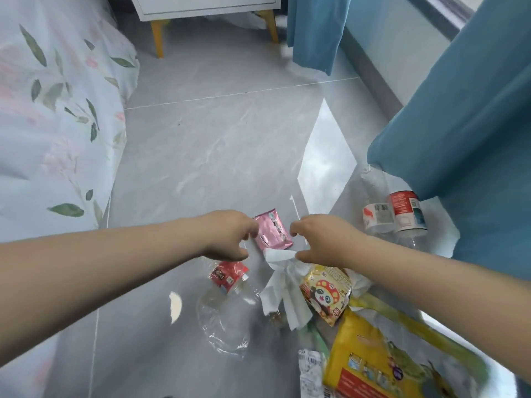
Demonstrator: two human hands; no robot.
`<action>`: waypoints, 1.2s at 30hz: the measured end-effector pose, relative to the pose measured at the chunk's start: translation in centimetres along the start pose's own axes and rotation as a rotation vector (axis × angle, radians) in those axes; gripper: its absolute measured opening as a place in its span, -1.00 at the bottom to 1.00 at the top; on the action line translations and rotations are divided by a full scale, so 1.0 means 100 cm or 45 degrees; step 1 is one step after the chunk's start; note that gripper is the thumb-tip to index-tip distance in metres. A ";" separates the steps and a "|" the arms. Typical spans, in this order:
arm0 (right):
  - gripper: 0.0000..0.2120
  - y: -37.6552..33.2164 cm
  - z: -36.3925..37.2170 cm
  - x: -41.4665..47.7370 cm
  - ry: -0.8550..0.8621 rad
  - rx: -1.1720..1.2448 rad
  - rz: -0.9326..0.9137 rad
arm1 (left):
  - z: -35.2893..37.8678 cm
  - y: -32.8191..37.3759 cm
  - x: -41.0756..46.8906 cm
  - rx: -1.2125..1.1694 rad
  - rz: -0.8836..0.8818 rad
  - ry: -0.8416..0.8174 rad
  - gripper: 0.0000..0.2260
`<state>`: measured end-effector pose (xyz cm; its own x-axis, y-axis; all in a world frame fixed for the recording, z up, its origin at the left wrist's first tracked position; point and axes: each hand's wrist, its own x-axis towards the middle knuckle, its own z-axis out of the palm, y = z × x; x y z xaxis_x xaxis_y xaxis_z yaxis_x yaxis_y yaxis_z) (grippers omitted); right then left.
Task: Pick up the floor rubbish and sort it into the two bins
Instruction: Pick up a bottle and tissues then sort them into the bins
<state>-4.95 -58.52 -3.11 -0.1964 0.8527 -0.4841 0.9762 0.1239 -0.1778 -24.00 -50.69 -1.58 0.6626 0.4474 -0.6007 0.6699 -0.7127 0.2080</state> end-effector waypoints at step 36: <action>-0.47 0.000 0.036 -0.036 -0.042 -0.070 -0.007 | 0.072 0.000 0.000 0.347 0.167 0.117 -0.77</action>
<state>-4.57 -63.38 -4.48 -0.2040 0.8348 -0.5114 0.9785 0.1571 -0.1338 -26.40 -54.52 -7.16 0.7732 0.3803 -0.5075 0.4706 -0.8805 0.0572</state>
